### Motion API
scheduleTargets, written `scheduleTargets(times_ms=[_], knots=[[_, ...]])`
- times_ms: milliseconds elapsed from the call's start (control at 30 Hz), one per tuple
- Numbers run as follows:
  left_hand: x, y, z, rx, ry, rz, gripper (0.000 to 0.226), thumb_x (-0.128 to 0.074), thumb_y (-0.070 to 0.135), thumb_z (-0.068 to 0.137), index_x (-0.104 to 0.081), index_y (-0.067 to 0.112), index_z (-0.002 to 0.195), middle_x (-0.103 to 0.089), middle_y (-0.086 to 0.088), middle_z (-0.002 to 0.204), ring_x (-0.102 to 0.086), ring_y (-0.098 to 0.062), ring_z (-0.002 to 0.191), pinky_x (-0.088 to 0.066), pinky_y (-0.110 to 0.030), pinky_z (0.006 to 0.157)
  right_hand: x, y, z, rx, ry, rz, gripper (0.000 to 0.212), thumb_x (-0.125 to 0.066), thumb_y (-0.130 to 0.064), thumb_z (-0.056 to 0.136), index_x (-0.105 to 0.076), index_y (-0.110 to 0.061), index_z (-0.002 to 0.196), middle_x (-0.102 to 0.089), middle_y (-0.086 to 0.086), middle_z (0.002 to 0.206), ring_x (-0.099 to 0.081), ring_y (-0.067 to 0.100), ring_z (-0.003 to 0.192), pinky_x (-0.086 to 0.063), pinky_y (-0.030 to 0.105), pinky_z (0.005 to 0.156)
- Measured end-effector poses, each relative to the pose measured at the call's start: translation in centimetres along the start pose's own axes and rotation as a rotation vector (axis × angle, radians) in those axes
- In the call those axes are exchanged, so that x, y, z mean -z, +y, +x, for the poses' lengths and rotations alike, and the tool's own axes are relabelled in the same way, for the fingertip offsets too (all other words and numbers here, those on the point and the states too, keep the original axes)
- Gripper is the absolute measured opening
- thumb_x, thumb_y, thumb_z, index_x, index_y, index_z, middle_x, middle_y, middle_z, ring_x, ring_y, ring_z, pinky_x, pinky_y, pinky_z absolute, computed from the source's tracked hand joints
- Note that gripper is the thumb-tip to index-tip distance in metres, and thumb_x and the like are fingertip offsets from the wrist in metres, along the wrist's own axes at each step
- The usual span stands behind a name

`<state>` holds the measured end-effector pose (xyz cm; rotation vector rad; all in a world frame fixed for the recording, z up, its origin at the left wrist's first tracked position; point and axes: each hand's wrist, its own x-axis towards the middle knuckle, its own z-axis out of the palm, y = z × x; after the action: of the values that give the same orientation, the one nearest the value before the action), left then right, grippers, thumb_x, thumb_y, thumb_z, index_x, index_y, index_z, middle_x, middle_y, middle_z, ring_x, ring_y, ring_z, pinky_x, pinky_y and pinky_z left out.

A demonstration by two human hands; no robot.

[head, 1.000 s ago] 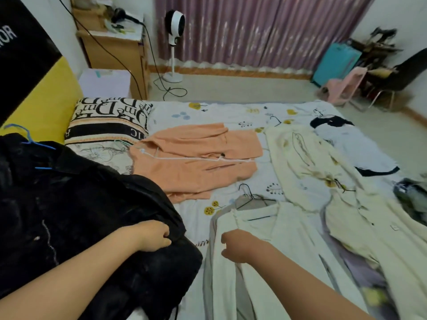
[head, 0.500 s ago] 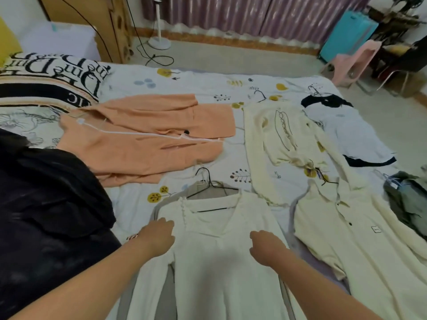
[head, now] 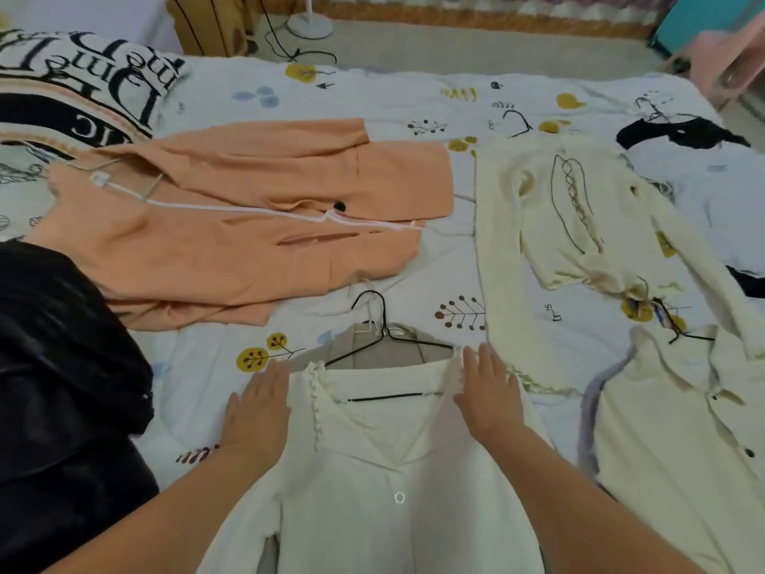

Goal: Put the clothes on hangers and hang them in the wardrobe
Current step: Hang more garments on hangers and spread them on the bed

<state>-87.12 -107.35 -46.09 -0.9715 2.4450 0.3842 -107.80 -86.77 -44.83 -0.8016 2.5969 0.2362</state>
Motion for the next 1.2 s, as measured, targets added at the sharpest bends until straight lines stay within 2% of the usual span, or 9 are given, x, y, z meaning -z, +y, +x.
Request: scheduleTargets(times_ms=[133, 233, 367, 467, 633, 733, 967, 1067, 1200], knots=[[-0.6, 0.7, 1.7, 0.003, 0.029, 0.018, 0.053, -0.029, 0.017, 0.098, -0.008, 0.016, 0.147, -0.014, -0.001, 0.153, -0.015, -0.02, 0.141, -0.023, -0.035, 0.111, -0.9, 0.7, 1.6, -0.066, -0.014, -0.013, 0.085, -0.055, -0.045, 0.089, -0.004, -0.015, 0.149, -0.02, 0.008, 0.151, -0.018, 0.025, 0.142, -0.021, 0.055, 0.111], [0.2, 1.3, 2.2, 0.054, 0.095, -0.02, 0.039, -0.034, 0.027, 0.099, -0.031, 0.017, 0.136, -0.037, -0.003, 0.139, -0.033, -0.022, 0.128, -0.03, -0.032, 0.1, -0.4, 0.9, 2.3, -0.067, -0.034, -0.042, 0.086, -0.065, -0.05, 0.079, -0.018, -0.016, 0.144, -0.032, 0.009, 0.14, -0.031, 0.026, 0.132, -0.025, 0.052, 0.109], [1.3, 1.1, 0.8, 0.002, 0.179, -0.152, 0.027, -0.037, 0.026, 0.099, -0.047, 0.012, 0.119, -0.052, -0.005, 0.12, -0.044, -0.024, 0.112, -0.033, -0.03, 0.085, 0.8, 1.0, 2.1, -0.089, -0.007, 0.007, 0.077, -0.072, -0.046, 0.072, -0.032, -0.014, 0.13, -0.037, 0.007, 0.129, -0.037, 0.025, 0.125, -0.029, 0.044, 0.109], [2.2, 0.2, -1.8, -0.039, 0.329, -0.261, 0.017, -0.044, 0.017, 0.096, -0.056, 0.006, 0.103, -0.058, -0.01, 0.1, -0.045, -0.025, 0.09, -0.03, -0.029, 0.073, 2.0, 1.0, 0.7, -0.079, 0.054, 0.133, 0.056, -0.068, -0.034, 0.078, -0.037, -0.012, 0.119, -0.051, 0.003, 0.12, -0.048, 0.023, 0.116, -0.031, 0.042, 0.107], [5.1, -0.9, -6.3, -0.062, 0.398, -0.33, 0.016, -0.045, 0.016, 0.096, -0.057, 0.008, 0.104, -0.056, -0.007, 0.094, -0.041, -0.02, 0.086, -0.031, -0.028, 0.073, 4.5, 1.2, -4.0, -0.042, 0.144, 0.299, 0.032, -0.053, -0.019, 0.085, -0.044, -0.012, 0.115, -0.06, 0.006, 0.11, -0.054, 0.027, 0.104, -0.04, 0.036, 0.09], [8.0, -1.0, -9.1, -0.105, 0.432, -0.3, 0.01, -0.043, 0.021, 0.097, -0.05, 0.014, 0.094, -0.053, -0.003, 0.092, -0.039, -0.017, 0.086, -0.026, -0.026, 0.069, 6.4, 1.4, -7.7, -0.048, 0.211, 0.335, 0.025, -0.048, -0.017, 0.088, -0.046, -0.01, 0.112, -0.061, 0.009, 0.107, -0.054, 0.028, 0.101, -0.04, 0.035, 0.081], [13.5, -1.9, -16.4, -0.294, 0.404, -0.234, 0.02, -0.052, 0.027, 0.092, -0.04, 0.021, 0.076, -0.047, 0.005, 0.078, -0.044, -0.015, 0.077, -0.024, -0.027, 0.057, 11.8, 2.1, -18.3, -0.116, 0.38, 0.336, 0.026, -0.052, -0.022, 0.087, -0.049, -0.01, 0.11, -0.063, 0.01, 0.105, -0.057, 0.03, 0.102, -0.041, 0.035, 0.078], [15.2, -2.1, -19.2, -0.407, 0.35, -0.249, 0.025, -0.053, 0.022, 0.091, -0.039, 0.029, 0.07, -0.048, 0.008, 0.078, -0.048, -0.015, 0.08, -0.029, -0.026, 0.062, 13.8, 2.3, -22.8, -0.166, 0.452, 0.356, 0.023, -0.054, -0.025, 0.086, -0.05, -0.011, 0.105, -0.063, 0.009, 0.101, -0.057, 0.031, 0.098, -0.035, 0.034, 0.072], [17.5, -2.5, -23.9, -0.568, 0.318, -0.225, 0.019, -0.057, 0.014, 0.088, -0.05, 0.022, 0.072, -0.059, 0.004, 0.078, -0.055, -0.015, 0.08, -0.038, -0.026, 0.067, 15.8, 3.0, -30.6, -0.233, 0.538, 0.325, 0.017, -0.054, -0.026, 0.087, -0.046, -0.015, 0.097, -0.062, 0.005, 0.099, -0.055, 0.029, 0.097, -0.031, 0.035, 0.072]])
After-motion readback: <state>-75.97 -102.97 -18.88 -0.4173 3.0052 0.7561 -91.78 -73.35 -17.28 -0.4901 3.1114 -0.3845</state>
